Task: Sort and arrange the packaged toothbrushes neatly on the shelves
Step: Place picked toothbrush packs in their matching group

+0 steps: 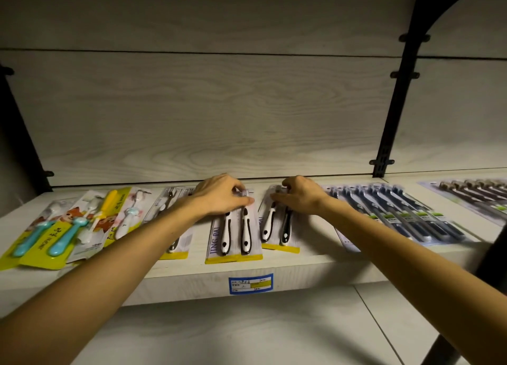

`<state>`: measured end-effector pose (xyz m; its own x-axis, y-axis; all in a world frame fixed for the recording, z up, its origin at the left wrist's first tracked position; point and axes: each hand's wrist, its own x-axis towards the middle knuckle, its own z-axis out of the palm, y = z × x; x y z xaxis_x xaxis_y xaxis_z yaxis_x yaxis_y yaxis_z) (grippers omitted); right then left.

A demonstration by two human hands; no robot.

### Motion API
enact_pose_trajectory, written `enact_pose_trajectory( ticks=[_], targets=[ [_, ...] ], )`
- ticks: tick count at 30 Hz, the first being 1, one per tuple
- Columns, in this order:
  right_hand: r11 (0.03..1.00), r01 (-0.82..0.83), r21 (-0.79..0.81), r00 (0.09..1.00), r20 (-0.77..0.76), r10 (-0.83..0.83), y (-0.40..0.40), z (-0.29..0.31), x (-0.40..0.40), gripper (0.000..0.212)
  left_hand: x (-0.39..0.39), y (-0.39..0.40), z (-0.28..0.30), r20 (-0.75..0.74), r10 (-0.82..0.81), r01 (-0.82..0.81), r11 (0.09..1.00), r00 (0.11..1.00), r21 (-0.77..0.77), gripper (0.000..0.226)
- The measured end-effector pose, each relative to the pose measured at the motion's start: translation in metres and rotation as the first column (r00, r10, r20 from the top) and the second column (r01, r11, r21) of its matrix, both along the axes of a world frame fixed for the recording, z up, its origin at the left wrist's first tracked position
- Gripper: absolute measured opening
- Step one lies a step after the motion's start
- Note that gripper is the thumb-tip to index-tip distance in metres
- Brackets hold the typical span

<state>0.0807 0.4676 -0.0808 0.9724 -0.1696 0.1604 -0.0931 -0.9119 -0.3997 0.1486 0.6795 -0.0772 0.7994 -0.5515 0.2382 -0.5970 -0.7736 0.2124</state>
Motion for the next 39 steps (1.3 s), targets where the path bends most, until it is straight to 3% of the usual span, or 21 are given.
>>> enact_pose_trajectory(
  ticks=[9, 14, 17, 23, 26, 32, 35, 39],
  targets=[
    [0.982, -0.186, 0.027, 0.982, 0.052, 0.184, 0.005, -0.004, 0.003, 0.034, 0.001, -0.013, -0.006, 0.032, 0.056, -0.052, 0.991, 0.998, -0.122, 0.036],
    [0.920, -0.200, 0.336, 0.980, 0.074, 0.186, -0.005, -0.004, 0.003, 0.035, 0.003, -0.019, -0.011, 0.112, 0.113, -0.103, 0.990, 0.987, -0.096, 0.036],
    [0.906, -0.177, 0.384, 0.982, 0.138, 0.133, -0.010, -0.009, 0.002, 0.030, 0.002, -0.023, -0.017, 0.130, 0.111, -0.104, 0.993, 0.985, -0.054, 0.038],
    [0.952, -0.183, 0.247, 0.978, 0.142, 0.151, -0.008, -0.007, 0.002, 0.029, -0.003, -0.031, -0.022, 0.106, 0.190, -0.192, 0.981, 0.976, 0.002, 0.042],
    [0.941, -0.201, 0.272, 0.977, 0.122, 0.173, -0.009, -0.002, -0.002, 0.030, -0.009, -0.031, -0.020, 0.082, 0.185, -0.186, 0.982, 0.979, 0.006, 0.049],
    [0.935, -0.273, 0.224, 0.955, 0.181, 0.236, 0.003, 0.006, -0.006, 0.031, -0.015, 0.004, 0.008, -0.033, 0.082, -0.087, 0.970, 0.996, -0.227, 0.050],
    [0.947, -0.292, 0.136, 0.945, 0.194, 0.263, 0.019, 0.010, -0.003, 0.034, -0.011, 0.034, 0.019, 0.097, 0.155, -0.141, 0.980, 0.983, -0.140, 0.043],
    [0.964, -0.262, 0.052, 0.958, 0.136, 0.253, 0.039, 0.011, 0.006, 0.042, -0.011, 0.052, 0.010, 0.038, 0.096, -0.095, 0.995, 0.995, -0.019, 0.048]
  ],
)
